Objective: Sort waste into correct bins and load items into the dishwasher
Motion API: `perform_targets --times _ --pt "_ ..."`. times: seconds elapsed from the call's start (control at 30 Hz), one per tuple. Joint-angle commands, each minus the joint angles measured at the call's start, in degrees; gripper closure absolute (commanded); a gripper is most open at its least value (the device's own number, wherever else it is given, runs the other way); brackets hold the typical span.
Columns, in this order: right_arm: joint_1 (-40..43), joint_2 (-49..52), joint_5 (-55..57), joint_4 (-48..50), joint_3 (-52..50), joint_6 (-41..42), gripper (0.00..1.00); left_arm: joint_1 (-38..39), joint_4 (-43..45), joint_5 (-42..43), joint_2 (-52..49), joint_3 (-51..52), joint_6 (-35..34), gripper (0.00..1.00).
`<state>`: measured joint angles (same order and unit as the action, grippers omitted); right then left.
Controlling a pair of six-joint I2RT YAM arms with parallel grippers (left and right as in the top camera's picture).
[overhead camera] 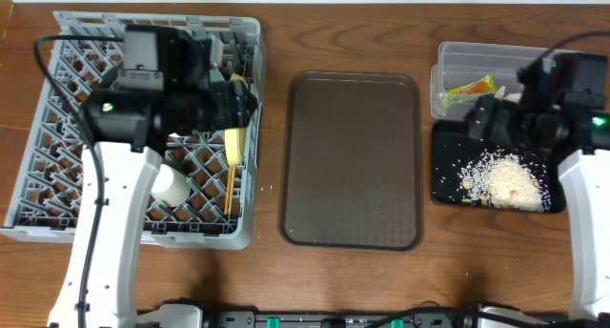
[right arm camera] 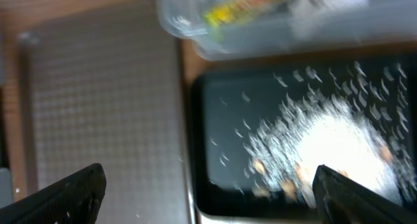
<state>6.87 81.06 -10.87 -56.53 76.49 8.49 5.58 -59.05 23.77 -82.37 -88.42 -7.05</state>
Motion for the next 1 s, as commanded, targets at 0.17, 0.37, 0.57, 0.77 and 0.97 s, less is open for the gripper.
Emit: perform_targets --times 0.17,0.37,0.57,0.77,0.97 --pt "-7.8 2.5 4.1 -0.6 1.0 -3.2 0.01 6.1 -12.1 -13.1 -3.4 0.1 0.5 0.29" --pt "-7.7 0.9 5.3 -4.3 0.3 -1.0 0.01 6.4 -17.7 -20.9 0.0 0.8 -3.4 0.29" --pt "-7.7 -6.5 5.6 -3.2 -5.4 -0.8 0.01 6.7 -10.4 -20.9 13.0 10.8 -2.6 0.29" --pt "-7.7 -24.7 6.5 6.2 -20.2 -0.8 0.01 6.7 1.4 -20.2 35.1 28.2 0.1 0.27" --pt "-7.7 -40.3 10.4 3.9 -27.1 -0.8 0.01 6.7 2.8 -21.7 51.9 36.5 0.1 0.12"
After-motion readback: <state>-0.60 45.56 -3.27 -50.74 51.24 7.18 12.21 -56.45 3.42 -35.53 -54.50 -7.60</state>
